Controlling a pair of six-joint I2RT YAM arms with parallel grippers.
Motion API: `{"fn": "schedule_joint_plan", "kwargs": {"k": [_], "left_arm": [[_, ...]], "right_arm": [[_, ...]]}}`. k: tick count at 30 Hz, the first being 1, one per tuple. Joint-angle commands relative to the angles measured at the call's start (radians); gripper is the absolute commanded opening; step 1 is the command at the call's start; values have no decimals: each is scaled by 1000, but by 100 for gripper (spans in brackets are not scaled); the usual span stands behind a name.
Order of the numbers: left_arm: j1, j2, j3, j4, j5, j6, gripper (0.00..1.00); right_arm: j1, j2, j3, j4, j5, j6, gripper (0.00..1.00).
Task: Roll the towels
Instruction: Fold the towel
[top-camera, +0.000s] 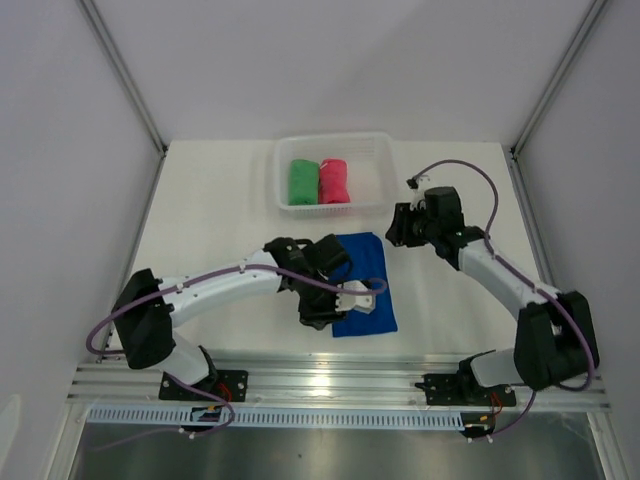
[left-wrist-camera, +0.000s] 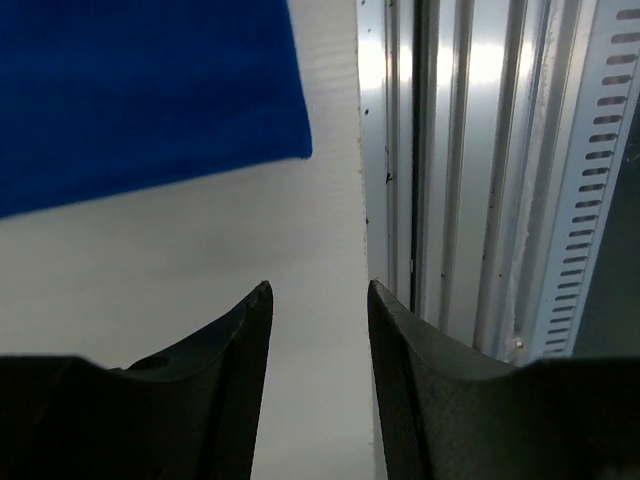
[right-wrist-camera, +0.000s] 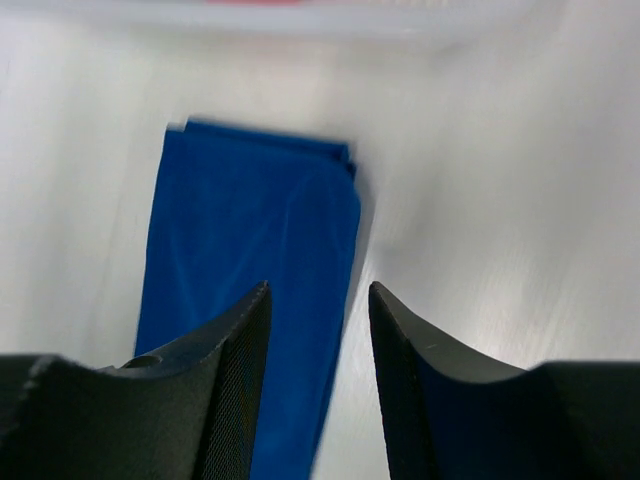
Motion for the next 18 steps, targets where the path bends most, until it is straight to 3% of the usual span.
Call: {"fn": "schedule_joint_plan", "kwargs": {"k": [1, 4, 9, 18], "left_arm": [[-115, 4, 15, 127, -86, 52, 47], [-189, -3, -38, 241, -96, 38, 48], [-227, 6, -167, 448, -117, 28, 54], [-233, 87, -308, 664, -175, 126, 56]], "right_arm": [[-1, -215, -67, -76, -125, -163, 47], [-4, -420, -94, -122, -138, -294, 48], [-7, -642, -189, -105, -210, -316, 51], [-7, -819, -289, -127, -119, -228, 52]]}}
